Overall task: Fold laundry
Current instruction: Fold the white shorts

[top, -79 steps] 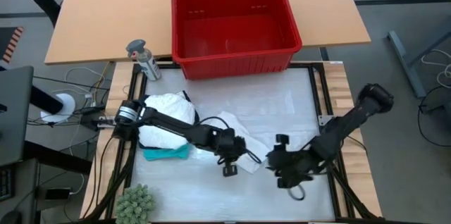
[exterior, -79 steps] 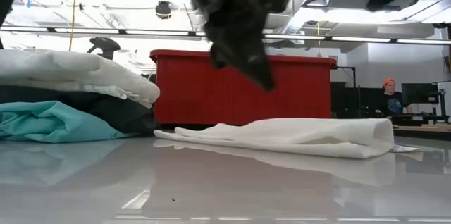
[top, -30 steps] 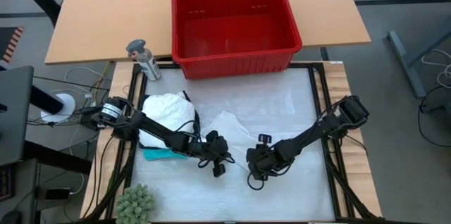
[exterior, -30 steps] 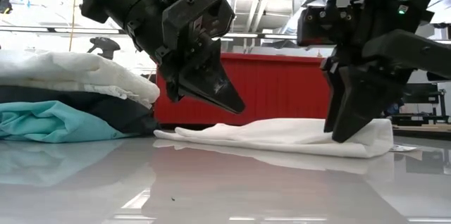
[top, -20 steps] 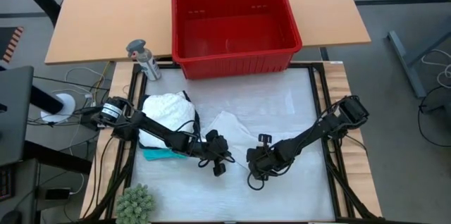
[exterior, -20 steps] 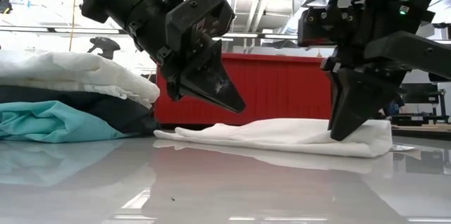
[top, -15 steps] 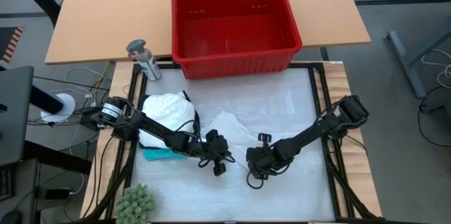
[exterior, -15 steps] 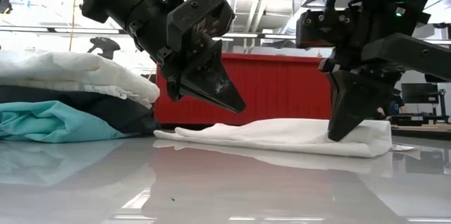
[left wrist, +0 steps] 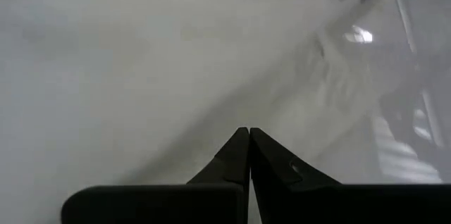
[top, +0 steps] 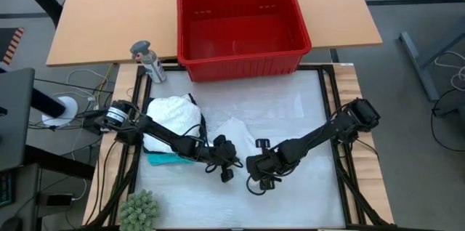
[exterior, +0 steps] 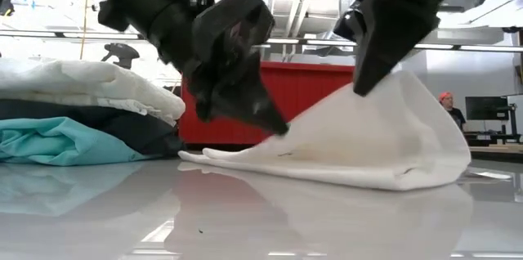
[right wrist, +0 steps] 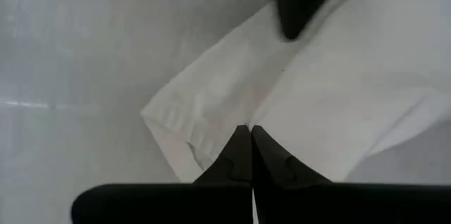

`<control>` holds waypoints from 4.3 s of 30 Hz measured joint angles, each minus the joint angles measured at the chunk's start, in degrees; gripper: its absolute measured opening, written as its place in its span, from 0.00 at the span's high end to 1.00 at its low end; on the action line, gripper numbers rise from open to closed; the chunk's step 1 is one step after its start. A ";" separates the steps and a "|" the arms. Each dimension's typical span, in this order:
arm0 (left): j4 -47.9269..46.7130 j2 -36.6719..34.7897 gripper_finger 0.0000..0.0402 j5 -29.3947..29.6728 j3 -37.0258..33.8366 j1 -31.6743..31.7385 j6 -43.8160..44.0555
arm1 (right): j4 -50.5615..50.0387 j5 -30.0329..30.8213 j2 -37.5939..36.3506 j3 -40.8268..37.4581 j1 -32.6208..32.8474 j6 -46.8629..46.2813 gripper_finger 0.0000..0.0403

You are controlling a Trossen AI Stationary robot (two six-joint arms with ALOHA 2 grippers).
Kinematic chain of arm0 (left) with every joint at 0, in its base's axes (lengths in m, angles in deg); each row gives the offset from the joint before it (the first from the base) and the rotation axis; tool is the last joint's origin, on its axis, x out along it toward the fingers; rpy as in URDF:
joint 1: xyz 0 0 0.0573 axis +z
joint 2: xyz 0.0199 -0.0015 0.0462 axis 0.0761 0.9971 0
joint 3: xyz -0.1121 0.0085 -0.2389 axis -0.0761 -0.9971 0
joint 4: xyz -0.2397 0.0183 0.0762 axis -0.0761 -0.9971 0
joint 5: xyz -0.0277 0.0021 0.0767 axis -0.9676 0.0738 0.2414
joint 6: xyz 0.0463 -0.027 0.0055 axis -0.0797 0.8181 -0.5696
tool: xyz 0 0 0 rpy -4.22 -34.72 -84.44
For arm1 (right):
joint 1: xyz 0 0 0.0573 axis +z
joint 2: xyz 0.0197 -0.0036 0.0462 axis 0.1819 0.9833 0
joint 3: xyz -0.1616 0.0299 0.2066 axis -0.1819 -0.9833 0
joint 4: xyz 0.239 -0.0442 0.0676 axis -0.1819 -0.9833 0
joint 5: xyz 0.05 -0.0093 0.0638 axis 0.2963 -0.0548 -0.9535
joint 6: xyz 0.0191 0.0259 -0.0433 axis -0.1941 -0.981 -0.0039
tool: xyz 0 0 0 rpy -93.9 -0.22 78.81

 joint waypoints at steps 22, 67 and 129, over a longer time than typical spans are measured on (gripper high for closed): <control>2.75 3.42 1.00 5.64 0.05 -3.26 7.59 | 0.38 0.18 0.00 -1.49 -1.27 -0.89 0.96; 5.52 10.25 1.00 1.56 5.99 -0.08 9.82 | 7.15 -14.67 0.11 -1.05 0.22 -4.55 0.65; -17.62 0.94 0.58 1.58 10.19 2.88 -36.92 | 13.75 -3.96 -1.79 -14.51 -0.26 -8.89 0.78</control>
